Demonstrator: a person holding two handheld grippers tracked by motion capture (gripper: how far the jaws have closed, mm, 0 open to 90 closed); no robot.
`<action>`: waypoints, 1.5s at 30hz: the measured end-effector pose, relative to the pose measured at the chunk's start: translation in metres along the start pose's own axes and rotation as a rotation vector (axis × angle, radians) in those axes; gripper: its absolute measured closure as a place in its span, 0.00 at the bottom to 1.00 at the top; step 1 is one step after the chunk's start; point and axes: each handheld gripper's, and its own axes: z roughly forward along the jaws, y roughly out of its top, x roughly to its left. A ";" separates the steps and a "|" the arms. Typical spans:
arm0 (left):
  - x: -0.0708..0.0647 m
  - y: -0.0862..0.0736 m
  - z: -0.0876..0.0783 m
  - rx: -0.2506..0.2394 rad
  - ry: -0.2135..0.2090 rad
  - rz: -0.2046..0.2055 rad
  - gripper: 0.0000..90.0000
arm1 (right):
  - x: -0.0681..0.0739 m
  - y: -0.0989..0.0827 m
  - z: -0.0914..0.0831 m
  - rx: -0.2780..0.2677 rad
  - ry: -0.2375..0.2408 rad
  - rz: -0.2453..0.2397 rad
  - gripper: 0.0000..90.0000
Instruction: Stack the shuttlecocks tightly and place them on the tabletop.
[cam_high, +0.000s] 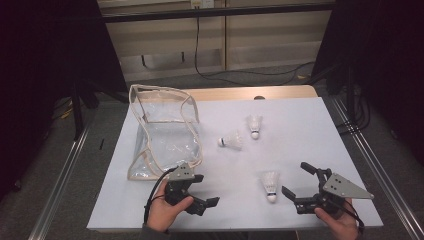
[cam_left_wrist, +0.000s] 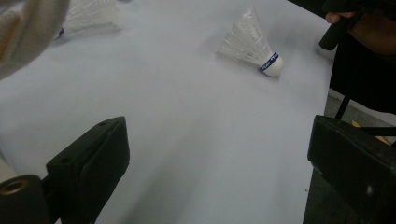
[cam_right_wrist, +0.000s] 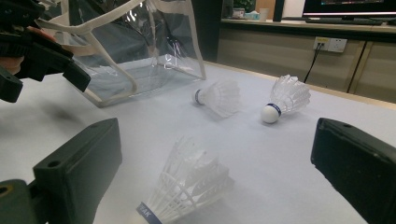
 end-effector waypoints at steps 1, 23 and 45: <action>0.000 0.000 -0.001 0.004 -0.001 0.005 0.06 | 0.000 0.000 0.000 0.000 0.000 0.000 0.01; -0.001 -0.004 -0.004 -0.018 -0.009 0.017 0.06 | 0.001 0.000 0.001 -0.001 0.003 -0.002 0.01; -0.003 -0.006 -0.009 -0.023 -0.019 0.055 0.06 | 0.001 0.000 0.001 0.003 0.002 0.000 0.01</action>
